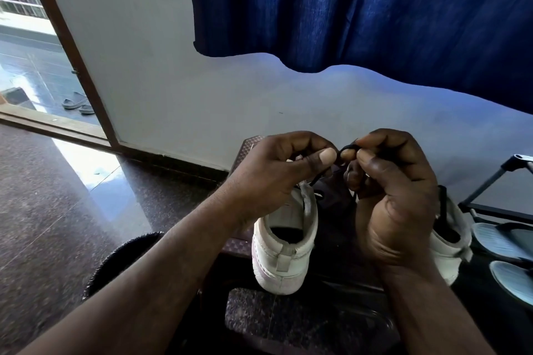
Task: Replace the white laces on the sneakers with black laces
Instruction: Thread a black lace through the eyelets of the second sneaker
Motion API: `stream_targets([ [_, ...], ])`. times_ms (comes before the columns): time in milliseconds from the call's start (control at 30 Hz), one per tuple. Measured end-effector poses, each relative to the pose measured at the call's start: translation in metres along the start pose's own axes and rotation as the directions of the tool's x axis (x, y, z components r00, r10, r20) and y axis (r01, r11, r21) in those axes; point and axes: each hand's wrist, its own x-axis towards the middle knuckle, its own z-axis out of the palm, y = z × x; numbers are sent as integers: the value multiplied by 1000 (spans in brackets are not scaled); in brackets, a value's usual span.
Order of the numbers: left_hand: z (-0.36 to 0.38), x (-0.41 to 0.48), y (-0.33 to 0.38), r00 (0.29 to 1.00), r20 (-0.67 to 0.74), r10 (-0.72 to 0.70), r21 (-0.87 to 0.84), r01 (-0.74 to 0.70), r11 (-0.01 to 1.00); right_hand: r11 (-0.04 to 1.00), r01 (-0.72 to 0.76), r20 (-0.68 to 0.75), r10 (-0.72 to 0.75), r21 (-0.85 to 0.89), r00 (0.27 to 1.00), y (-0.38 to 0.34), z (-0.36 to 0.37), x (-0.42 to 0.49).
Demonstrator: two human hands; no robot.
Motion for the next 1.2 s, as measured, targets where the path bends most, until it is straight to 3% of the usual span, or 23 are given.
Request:
stream_targets([
  [100,-5,2,-2,999,-42,20,100,-16,995,1000,3,-12,-3,26,1000,-2,-1,1],
  [233,-18,5,-19,989,-141,51,453,19,891,997,5,-15,-3,76,1000,-5,-4,4],
  [333,-22,5,-26,978,-208,25,388,59,920,998,-25,-22,26,62,999,-4,-4,2],
  [467,-10,3,-10,988,-110,104,271,-71,960,998,-22,17,23,-55,1000,0,2,-3],
  [567,-3,3,-5,981,-127,145,326,-97,940,995,-20,40,24,-100,999,2,3,-5],
  [700,-16,5,-18,951,-300,71,560,116,821,996,-43,8,44,-74,999,2,-3,-3],
  [800,-27,3,-25,908,-419,-15,609,293,737,997,-56,-1,56,-55,998,2,-5,-1],
  [967,-31,1,-25,876,-480,-47,701,416,579,997,-80,37,79,17,996,3,-4,-2],
  [1200,-37,3,-41,827,-537,-167,657,533,533,953,-169,68,156,252,985,-1,-11,6],
])
